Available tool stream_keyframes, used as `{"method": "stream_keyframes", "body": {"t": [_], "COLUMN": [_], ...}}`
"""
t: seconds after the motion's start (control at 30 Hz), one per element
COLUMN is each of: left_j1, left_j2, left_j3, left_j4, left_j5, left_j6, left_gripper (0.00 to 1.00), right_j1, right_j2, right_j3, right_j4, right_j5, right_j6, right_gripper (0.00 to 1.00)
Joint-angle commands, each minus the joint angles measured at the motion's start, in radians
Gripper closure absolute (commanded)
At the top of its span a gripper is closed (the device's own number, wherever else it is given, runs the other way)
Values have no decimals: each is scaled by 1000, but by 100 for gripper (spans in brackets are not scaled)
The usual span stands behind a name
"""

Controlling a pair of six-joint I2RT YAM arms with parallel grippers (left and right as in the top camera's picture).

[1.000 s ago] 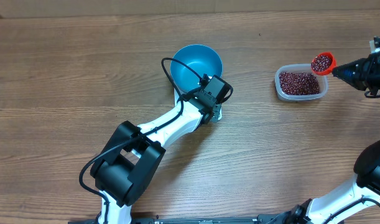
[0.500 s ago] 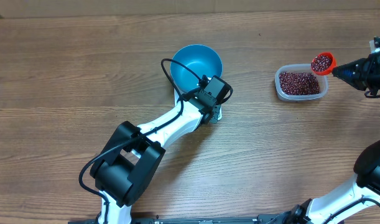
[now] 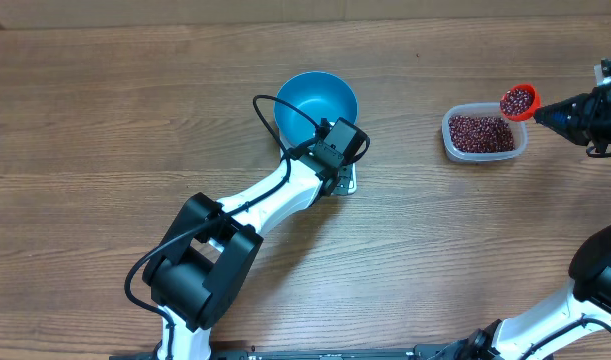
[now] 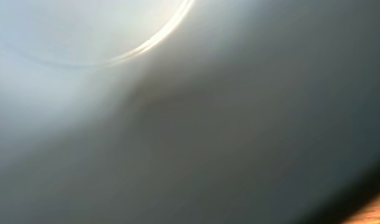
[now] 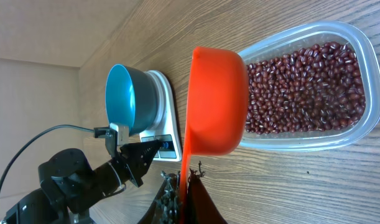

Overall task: Scoop item into bowl and weigh 150g on scale
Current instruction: 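Lift the left gripper away from the scale and pull back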

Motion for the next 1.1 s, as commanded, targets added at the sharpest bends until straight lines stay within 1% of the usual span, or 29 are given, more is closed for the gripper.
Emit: {"method": "stream_keyframes", "body": {"t": [0.0, 0.17, 0.27, 0.4, 0.47, 0.63, 0.7, 0.8, 0.9, 0.97, 1.07], "left_j1": [1, -1, -3, -13, -14, 10, 28, 47, 46, 47, 46], "left_j2": [24, -48, -102, -192, -238, -379, -447, -526, -571, -581, -583], "left_j3": [15, 91, 146, 188, 190, 190, 190, 189, 186, 176, 145], "left_j4": [-34, -127, -164, -184, -198, -262, -293, -358, -430, -471, -494], "left_j5": [29, 31, 66, 222, 255, 257, 254, 209, 147, 131, 136], "left_j6": [43, 82, 120, 233, 269, 272, 301, 323, 328, 348, 350], "left_gripper": [96, 96, 96, 96, 96, 96, 96, 96, 96, 95, 95], "right_j1": [0, 0, 0, 0, 0, 0, 0, 0, 0, 0, 0], "right_j2": [-19, -19, -19, -19, -19, -19, -19, -19, -19, -19, -19], "right_j3": [-2, -2, -2, -2, -2, -2, -2, -2, -2, -2, -2], "right_j4": [2, 4, 6, 8, 8, 11, 13, 14, 14, 14, 14], "right_j5": [-11, -11, -8, -4, -4, -4, -4, -4, -4, -4, -4], "right_j6": [-12, -12, -11, -12, -12, -12, -11, -11, -11, -11, -11], "right_gripper": [96, 96, 96, 96, 96, 96, 96, 96, 96, 96, 96]}}
